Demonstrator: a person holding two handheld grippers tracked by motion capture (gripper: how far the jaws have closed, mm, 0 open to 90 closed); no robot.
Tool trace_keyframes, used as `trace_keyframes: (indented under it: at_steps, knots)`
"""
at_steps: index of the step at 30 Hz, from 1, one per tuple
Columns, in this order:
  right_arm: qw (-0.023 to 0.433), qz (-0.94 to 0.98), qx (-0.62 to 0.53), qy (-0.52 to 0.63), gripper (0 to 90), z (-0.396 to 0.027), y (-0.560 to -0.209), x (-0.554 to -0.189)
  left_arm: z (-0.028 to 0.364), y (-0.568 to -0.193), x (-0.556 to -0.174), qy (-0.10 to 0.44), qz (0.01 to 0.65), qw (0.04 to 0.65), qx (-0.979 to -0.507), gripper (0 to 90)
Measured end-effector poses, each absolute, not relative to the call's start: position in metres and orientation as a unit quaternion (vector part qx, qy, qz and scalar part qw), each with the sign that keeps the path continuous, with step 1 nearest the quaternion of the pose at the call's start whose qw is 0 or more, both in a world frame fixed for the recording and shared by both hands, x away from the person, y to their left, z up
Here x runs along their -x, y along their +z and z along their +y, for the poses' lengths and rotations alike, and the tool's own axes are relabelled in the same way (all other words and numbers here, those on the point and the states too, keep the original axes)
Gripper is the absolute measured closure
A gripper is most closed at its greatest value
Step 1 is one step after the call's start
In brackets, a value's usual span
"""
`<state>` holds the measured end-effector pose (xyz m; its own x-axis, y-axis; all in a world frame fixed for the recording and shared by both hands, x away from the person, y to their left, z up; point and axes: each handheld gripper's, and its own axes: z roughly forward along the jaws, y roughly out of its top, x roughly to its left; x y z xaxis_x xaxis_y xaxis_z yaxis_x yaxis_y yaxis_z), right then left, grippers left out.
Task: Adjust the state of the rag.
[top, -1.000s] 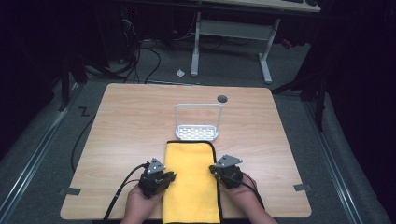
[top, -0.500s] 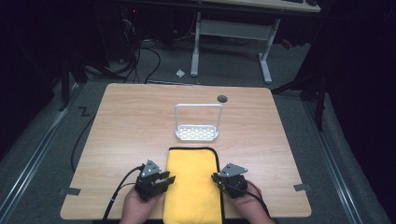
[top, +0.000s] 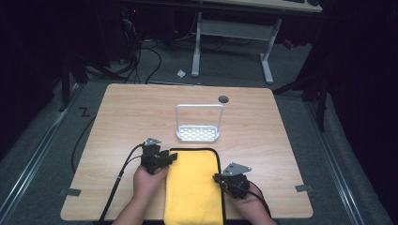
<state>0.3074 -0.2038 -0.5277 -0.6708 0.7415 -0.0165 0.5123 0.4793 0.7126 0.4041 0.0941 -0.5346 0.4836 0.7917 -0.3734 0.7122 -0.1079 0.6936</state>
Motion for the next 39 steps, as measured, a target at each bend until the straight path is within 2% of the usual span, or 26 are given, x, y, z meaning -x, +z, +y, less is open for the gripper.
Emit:
trace_keyframes:
  at_steps: [4,7,12,15,23,26,35,39]
  knots:
    - [0.187,0.825,-0.373,0.380,77.5,-0.209,-0.517,-0.312,0.094,-0.537,-0.402,0.056,0.494,0.436,-0.750,73.6]
    - [0.206,0.810,-0.382,0.394,73.5,-0.207,-0.509,-0.329,0.093,-0.540,-0.399,0.066,0.485,0.445,-0.750,78.1]
    - [0.217,0.809,-0.397,0.375,63.7,-0.193,-0.516,-0.361,0.094,-0.542,-0.398,0.064,0.486,0.451,-0.746,77.9]
    - [0.225,0.813,-0.403,0.355,61.5,-0.188,-0.523,-0.374,0.096,-0.542,-0.398,0.057,0.487,0.456,-0.743,76.7]
    - [0.207,0.807,-0.432,0.345,45.2,-0.190,-0.532,-0.385,0.097,-0.542,-0.396,0.056,0.489,0.458,-0.740,74.9]
    - [0.179,0.799,-0.447,0.360,46.4,-0.194,-0.534,-0.388,0.097,-0.542,-0.396,0.056,0.490,0.458,-0.740,74.9]
    - [0.156,0.799,-0.441,0.379,72.2,-0.192,-0.534,-0.383,0.098,-0.543,-0.395,0.053,0.488,0.458,-0.741,75.6]
    - [0.153,0.802,-0.436,0.379,77.4,-0.189,-0.534,-0.381,0.097,-0.542,-0.394,0.055,0.488,0.457,-0.742,76.1]
